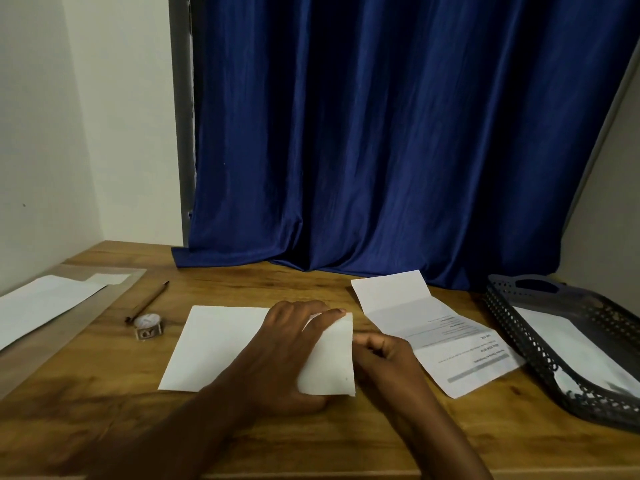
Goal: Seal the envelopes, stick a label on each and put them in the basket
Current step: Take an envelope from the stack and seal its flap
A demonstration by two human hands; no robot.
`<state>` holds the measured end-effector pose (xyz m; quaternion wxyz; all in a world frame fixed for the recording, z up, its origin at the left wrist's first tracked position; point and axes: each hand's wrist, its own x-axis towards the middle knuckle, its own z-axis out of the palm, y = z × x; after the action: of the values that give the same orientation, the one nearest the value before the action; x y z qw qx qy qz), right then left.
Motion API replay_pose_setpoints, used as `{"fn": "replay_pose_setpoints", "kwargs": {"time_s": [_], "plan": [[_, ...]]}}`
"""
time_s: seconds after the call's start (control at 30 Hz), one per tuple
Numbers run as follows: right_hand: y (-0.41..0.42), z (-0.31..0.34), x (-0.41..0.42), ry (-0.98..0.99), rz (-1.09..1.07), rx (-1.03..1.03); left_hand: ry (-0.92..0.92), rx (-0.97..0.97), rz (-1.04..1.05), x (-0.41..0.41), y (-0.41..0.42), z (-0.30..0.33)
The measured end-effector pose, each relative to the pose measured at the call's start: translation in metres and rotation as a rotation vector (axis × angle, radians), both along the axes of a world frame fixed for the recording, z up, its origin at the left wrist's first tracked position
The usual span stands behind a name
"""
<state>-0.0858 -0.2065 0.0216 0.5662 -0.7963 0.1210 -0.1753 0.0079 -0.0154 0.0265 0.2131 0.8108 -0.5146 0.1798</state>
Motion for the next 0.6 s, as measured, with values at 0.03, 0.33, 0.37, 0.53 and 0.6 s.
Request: {"fn": "replay_pose_setpoints", "kwargs": {"time_s": [0.03,0.33,0.37,0.53,0.6], "plan": [[-0.005,-0.001,-0.001,-0.032,-0.085,0.029,0.024,0.030,0.017,0.001,0.000,0.000],[0.013,-0.017,-0.007,-0.073,-0.079,-0.558,0.110,0.120,0.125,0.015,0.001,-0.005],[0.017,-0.019,-0.006,-0.053,0.038,-0.703,0.112,0.090,0.135,0.017,0.003,-0.005],[0.015,-0.025,-0.001,0.043,0.415,-1.015,0.113,0.049,0.175,0.024,0.012,-0.004],[0.013,-0.024,-0.002,0.134,0.469,-1.044,0.119,0.101,0.191,0.025,0.016,-0.004]]}}
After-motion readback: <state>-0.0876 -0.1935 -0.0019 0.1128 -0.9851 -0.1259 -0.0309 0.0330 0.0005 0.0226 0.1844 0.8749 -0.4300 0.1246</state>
